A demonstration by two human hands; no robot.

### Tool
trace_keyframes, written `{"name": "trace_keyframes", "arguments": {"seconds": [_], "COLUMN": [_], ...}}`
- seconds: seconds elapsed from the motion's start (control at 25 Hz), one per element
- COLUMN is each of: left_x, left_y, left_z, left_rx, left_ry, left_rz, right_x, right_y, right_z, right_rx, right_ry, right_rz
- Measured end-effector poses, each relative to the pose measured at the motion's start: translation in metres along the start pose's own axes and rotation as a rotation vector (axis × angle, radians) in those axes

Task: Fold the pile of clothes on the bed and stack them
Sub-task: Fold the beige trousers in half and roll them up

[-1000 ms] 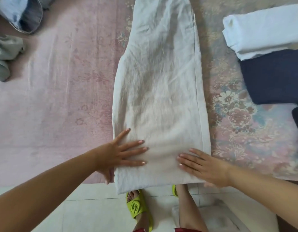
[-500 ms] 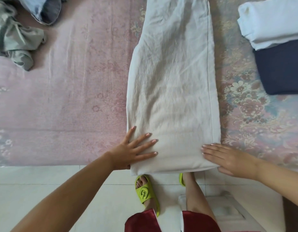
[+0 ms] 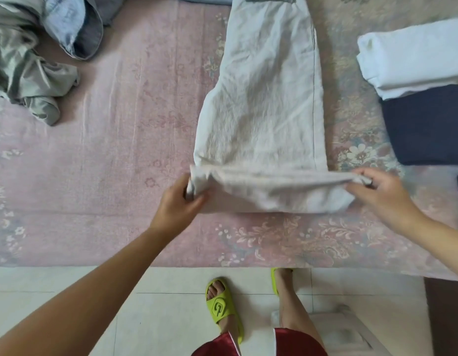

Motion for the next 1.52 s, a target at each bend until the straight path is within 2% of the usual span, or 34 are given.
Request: {"name": "trace_keyframes", "arguments": {"seconds": [0.12, 0.2, 0.28, 0.36, 0.44, 0.52, 0.6, 0.68, 0.76, 0.8, 0.88, 0.96, 1.0, 1.2, 1.36, 1.44, 1.52], "left_x": [-0.034, -0.043, -0.03, -0.004, 0.015, 0.018, 0.01, -0.001, -0.015, -0.016, -0.005, 0.013, 0.017, -0.002, 0.012, 0.013, 0.011], "left_y": [0.063, 0.107, 0.137, 0.141, 0.131, 0.118, 0.103, 0.105, 0.116, 0.123, 0.135, 0.134, 0.131, 0.12, 0.111, 0.098, 0.087], "left_z": [0.004, 0.008, 0.012, 0.015, 0.016, 0.017, 0.017, 0.017, 0.015, 0.015, 0.02, 0.03, 0.034, 0.042, 0.051, 0.055, 0.058], "left_rx": [-0.194, -0.247, -0.082, 0.155, 0.243, 0.3, 0.353, 0.269, 0.069, -0.023, -0.122, -0.157, -0.192, -0.315, -0.26, -0.269, -0.206], "left_ry": [-0.267, -0.353, -0.483, -0.578, -0.605, -0.486, -0.194, 0.031, -0.04, -0.117, -0.151, 0.003, 0.086, 0.389, 0.485, 0.468, 0.52], "left_rz": [-0.074, -0.105, -0.23, -0.422, -0.508, -0.48, -0.405, -0.304, -0.209, -0.197, -0.266, -0.382, -0.389, -0.306, -0.459, -0.473, -0.489], "right_x": [0.038, 0.053, 0.047, 0.023, -0.006, -0.018, -0.013, 0.001, 0.016, 0.019, 0.011, -0.007, -0.013, -0.01, -0.019, -0.026, -0.032], "right_y": [0.065, 0.113, 0.149, 0.162, 0.158, 0.147, 0.13, 0.122, 0.119, 0.121, 0.131, 0.138, 0.138, 0.131, 0.13, 0.126, 0.118], "right_z": [-0.022, -0.032, -0.024, 0.0, 0.015, 0.017, 0.015, 0.008, 0.0, -0.003, 0.005, 0.021, 0.027, 0.028, 0.038, 0.039, 0.04], "right_rx": [-0.172, -0.216, -0.113, 0.127, 0.28, 0.325, 0.371, 0.237, 0.0, -0.11, -0.158, -0.071, -0.067, -0.288, -0.381, -0.403, -0.383], "right_ry": [0.102, 0.25, 0.442, 0.425, 0.386, 0.292, 0.146, 0.14, 0.241, 0.28, 0.273, 0.178, 0.157, -0.089, -0.257, -0.277, -0.331], "right_rz": [0.015, 0.019, 0.12, 0.284, 0.363, 0.407, 0.319, 0.127, -0.023, -0.038, 0.098, 0.293, 0.325, 0.241, 0.359, 0.383, 0.425]}}
Point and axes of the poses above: each hand's wrist, its own y-axis towards the middle knuckle, its own z-axis out of the palm, x = y × z, the point moved 4 cm from there along y, towards the middle knuckle, and after that the axes turned 4 degrees about z, right-handed, at the moved point
